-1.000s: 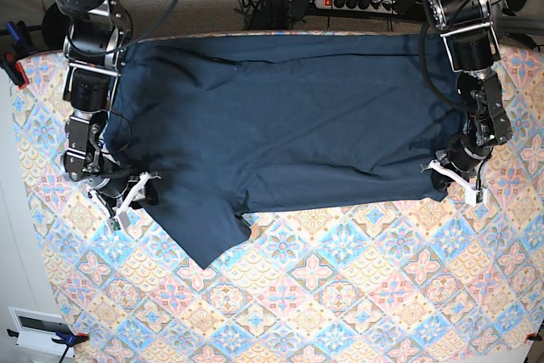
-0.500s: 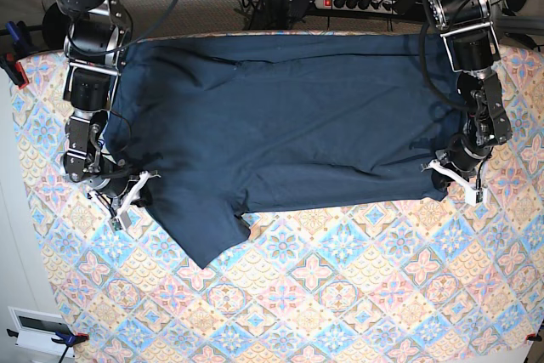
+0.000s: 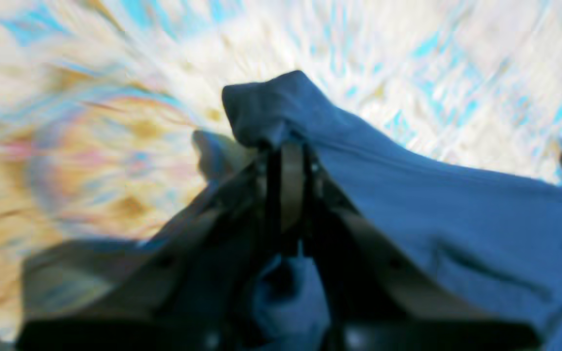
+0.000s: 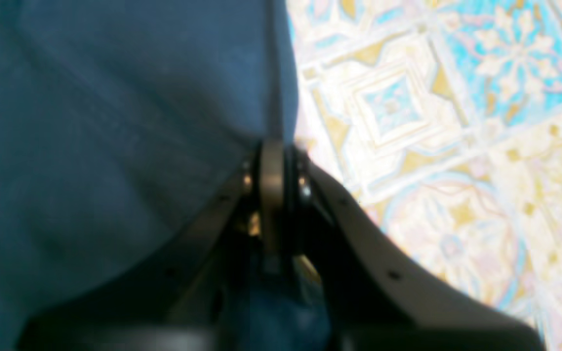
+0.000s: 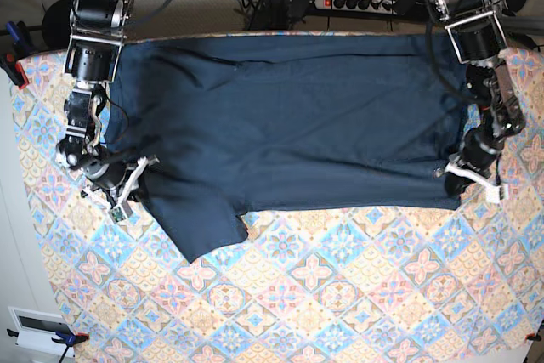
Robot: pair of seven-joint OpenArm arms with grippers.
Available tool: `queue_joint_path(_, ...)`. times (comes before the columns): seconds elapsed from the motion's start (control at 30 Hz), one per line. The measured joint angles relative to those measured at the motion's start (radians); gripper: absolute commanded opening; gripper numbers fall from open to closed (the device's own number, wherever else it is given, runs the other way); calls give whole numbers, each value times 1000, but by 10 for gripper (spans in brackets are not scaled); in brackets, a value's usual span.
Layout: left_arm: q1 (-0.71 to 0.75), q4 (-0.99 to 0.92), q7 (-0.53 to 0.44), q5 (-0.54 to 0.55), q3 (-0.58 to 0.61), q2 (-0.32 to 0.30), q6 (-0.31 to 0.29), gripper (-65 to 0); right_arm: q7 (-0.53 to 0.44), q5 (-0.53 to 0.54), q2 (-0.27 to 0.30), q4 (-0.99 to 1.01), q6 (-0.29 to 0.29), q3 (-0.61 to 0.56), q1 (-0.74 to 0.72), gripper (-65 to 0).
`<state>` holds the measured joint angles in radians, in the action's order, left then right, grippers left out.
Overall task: Layout the t-shirt on the table in an organized manner, then fold the t-shirt properly
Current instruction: 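Fold the grasped side edge over toward the collar with both grippers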
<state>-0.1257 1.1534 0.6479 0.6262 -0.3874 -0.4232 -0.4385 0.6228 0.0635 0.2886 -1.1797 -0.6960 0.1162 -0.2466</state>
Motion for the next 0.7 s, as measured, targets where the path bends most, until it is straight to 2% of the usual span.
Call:
queue_joint_path(0.13,40,47,-1,31,-5,-6,13,-650,51,0,-3,-139,-5,0,53,-649)
queue_joint_path(0.23,75,86,0,77,0,-17,-3,-650,61,13,0,-249,-6,15,101,-649)
queue_joint_path(0.33,99,89,0,101,-3,-32,8,-650,119,9,-2,-324,-7,40,144,-649)
queue_joint_path(0.57,157,89,0,168,0,-59,1,-650,153,13,-2,-493,-10,104,246,-649)
queue_joint_path(0.7,215,125,7,210,2,-98,0,-650,154,18,-1,-568,-11,124,319,-649)
